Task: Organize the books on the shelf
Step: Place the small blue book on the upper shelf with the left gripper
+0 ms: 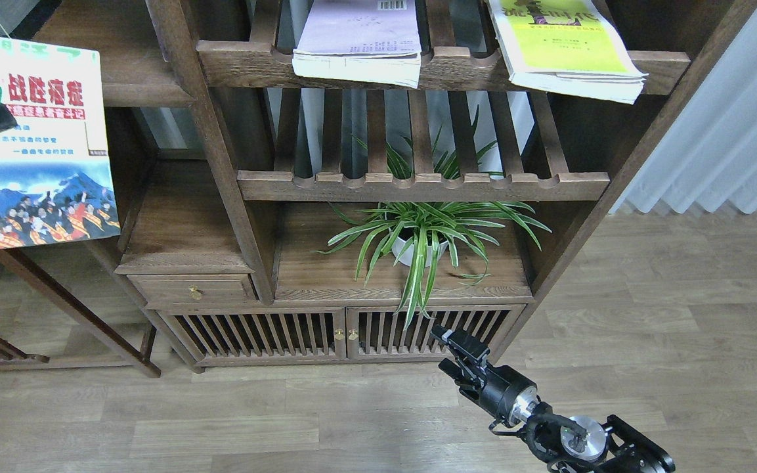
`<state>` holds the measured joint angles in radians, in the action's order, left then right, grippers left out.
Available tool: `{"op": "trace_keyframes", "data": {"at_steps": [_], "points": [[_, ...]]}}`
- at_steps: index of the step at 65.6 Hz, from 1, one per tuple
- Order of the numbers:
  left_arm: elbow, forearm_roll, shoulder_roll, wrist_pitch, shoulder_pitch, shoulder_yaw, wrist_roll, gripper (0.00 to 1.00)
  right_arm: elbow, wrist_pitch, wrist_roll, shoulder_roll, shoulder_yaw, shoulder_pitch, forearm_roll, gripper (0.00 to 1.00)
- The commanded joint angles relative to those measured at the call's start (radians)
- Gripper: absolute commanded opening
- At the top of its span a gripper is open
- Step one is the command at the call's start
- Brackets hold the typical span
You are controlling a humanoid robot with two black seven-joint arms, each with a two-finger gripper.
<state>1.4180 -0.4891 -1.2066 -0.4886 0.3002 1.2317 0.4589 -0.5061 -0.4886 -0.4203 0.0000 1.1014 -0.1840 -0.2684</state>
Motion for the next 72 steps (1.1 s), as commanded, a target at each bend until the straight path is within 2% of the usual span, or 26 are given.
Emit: {"op": "trace_keyframes", "data": {"at_steps": [1, 15, 26, 41, 61, 72], "points": [[-0.047, 0.004, -0.005, 0.0, 0.03, 0.002, 0.006, 0.04, 0.0, 0.0, 0.001, 0.0, 0.0, 0.003, 0.0, 0.99], [-0.154, 0.012, -0.004, 0.0, 0.154, -0.023, 0.01, 0.04, 0.0, 0.0, 0.0, 0.0, 0.0, 0.003, 0.0, 0.99], [-0.286, 0.05, 0.013, 0.0, 0.359, -0.144, 0.01, 0.04, -0.002, 0.0, 0.001, 0.0, 0.0, 0.003, 0.0, 0.99], [-0.355, 0.066, 0.108, 0.0, 0.53, -0.27, 0.01, 0.04, -0.002, 0.0, 0.0, 0.0, 0.0, 0.001, 0.0, 0.99], [-0.421, 0.159, 0.219, 0.0, 0.68, -0.302, 0.01, 0.04, -0.003, 0.0, 0.001, 0.0, 0.001, 0.001, 0.0, 0.99], [-0.432, 0.167, 0.222, 0.0, 0.706, -0.305, 0.01, 0.05, -0.003, 0.0, 0.001, 0.0, 0.001, 0.0, 0.0, 0.99]]}}
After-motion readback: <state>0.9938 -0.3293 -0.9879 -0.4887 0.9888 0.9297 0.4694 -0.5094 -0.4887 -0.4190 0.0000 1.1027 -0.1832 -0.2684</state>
